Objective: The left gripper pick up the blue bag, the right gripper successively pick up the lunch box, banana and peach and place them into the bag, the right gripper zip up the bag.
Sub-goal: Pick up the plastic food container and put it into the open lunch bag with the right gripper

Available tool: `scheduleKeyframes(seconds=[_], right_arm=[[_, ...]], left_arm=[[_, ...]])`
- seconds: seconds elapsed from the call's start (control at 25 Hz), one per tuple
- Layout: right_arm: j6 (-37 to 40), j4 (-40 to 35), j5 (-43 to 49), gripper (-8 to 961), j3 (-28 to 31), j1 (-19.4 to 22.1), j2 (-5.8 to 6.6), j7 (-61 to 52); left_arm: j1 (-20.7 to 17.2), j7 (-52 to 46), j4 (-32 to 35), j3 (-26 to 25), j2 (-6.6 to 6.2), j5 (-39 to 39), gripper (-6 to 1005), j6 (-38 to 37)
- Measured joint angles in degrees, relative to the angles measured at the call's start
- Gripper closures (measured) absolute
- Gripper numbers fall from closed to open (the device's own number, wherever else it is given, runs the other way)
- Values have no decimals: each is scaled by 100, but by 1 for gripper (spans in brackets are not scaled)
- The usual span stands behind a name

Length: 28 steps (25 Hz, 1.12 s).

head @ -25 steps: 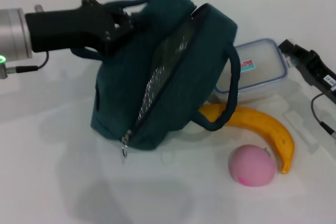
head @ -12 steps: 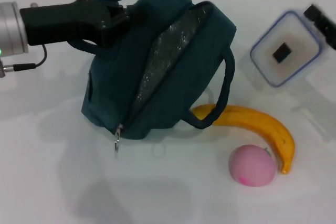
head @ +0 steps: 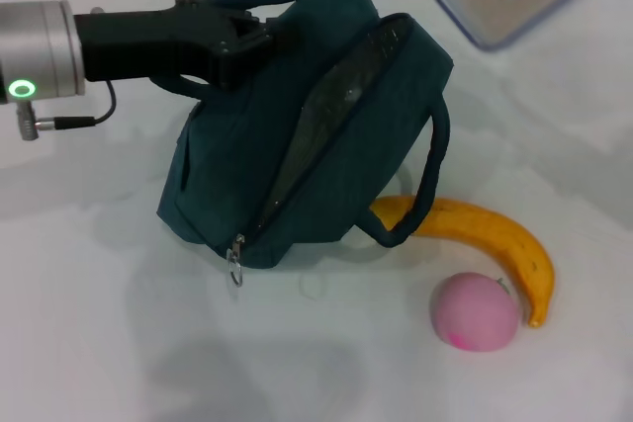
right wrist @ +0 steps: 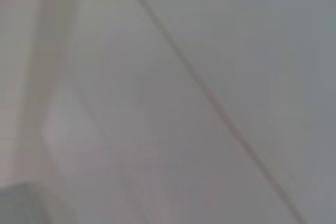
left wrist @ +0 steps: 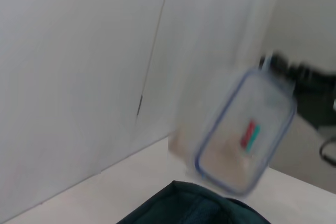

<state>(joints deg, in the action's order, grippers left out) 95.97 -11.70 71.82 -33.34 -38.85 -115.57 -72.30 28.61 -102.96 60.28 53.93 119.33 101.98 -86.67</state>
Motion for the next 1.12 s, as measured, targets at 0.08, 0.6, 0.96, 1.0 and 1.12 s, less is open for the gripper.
scheduleKeyframes(seconds=[0.08, 0.6, 0.96, 1.0, 1.12], right_arm=[[109, -28, -4, 857, -14, -246, 0, -95], [-545, -15, -7, 857, -1115, -862, -63, -158], [-1034, -4, 34, 856, -1575, -828, -61, -192], [-1062, -4, 33, 856, -1639, -828, -61, -193], [-1223, 66, 17, 856, -1821, -886, -61, -191]], left_arm=[[82, -1, -72, -19, 0, 92, 955, 11], [392, 133, -375, 2, 15, 237, 955, 770], [420, 186, -453, 3, 3, 317, 955, 1142], [426, 187, -467, 3, 4, 319, 955, 1161], [446, 194, -492, 3, 3, 323, 955, 1219]])
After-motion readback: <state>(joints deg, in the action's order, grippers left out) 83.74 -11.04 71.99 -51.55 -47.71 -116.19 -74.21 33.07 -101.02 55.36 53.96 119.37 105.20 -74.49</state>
